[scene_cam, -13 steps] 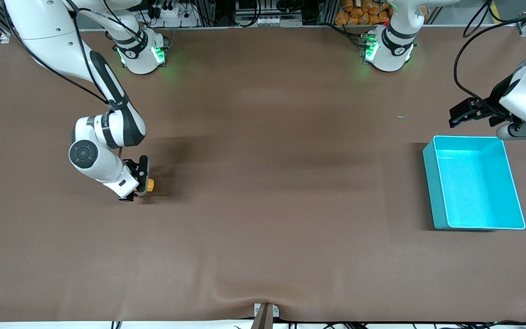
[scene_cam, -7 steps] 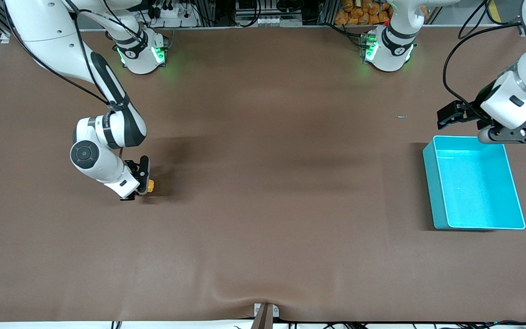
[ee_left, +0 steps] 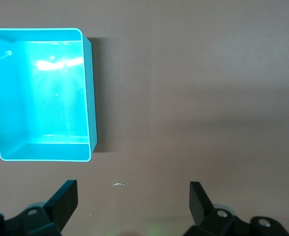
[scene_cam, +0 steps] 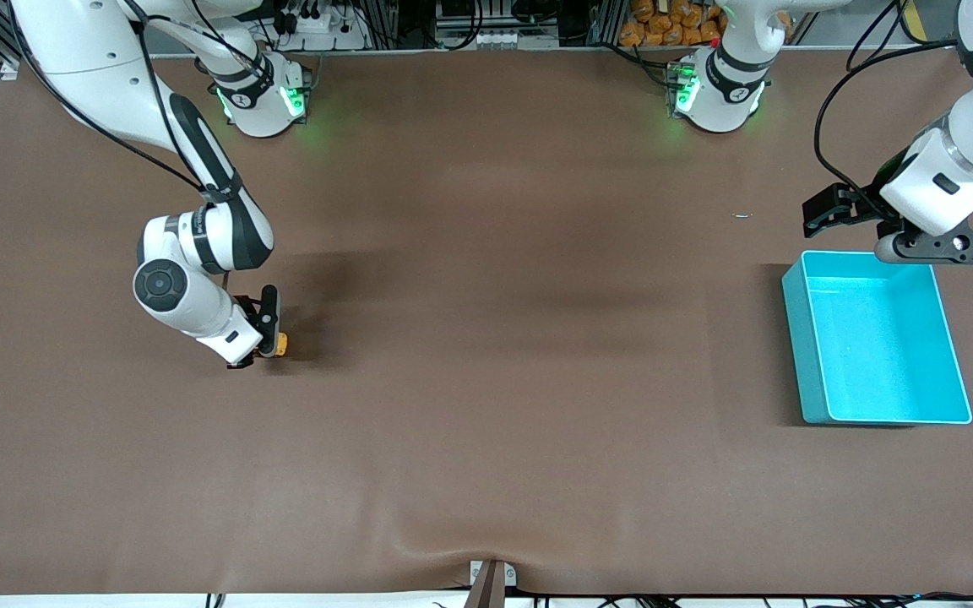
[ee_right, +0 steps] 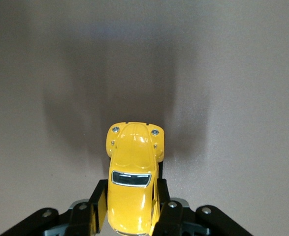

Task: Wind and store yellow beetle car
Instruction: 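Grasp the yellow car with the right gripper while the left gripper lowers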

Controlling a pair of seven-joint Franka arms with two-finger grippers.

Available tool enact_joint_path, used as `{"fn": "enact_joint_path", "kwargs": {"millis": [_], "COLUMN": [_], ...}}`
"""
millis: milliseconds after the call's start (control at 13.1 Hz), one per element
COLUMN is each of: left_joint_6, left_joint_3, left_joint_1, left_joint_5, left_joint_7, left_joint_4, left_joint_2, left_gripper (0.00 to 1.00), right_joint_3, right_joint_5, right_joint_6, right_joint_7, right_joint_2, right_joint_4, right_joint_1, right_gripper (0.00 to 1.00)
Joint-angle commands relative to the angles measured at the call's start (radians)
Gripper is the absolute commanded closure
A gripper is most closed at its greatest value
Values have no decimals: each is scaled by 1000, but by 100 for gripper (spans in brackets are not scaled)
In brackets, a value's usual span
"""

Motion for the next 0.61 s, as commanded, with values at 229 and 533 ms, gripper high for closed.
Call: {"fn": "enact_joint_path", "kwargs": {"millis": [229,533], "left_joint_6": [18,16], "left_joint_3": [-15,-41], "left_joint_1": [-3,-3], "left_joint_5": [-4,-9], "left_joint_7": [12,-7], "left_joint_4": [-10,-10], "left_joint_2": [15,26], "left_gripper": [0,0], "right_joint_3": [3,3], "right_joint_5": [-13,-14], "right_joint_6": [-11,-11], "right_joint_7": [-22,-25], "right_joint_2": [14,23], "right_joint_4": [-6,-6], "right_joint_1": [-19,-53], "right_gripper": [77,77]}}
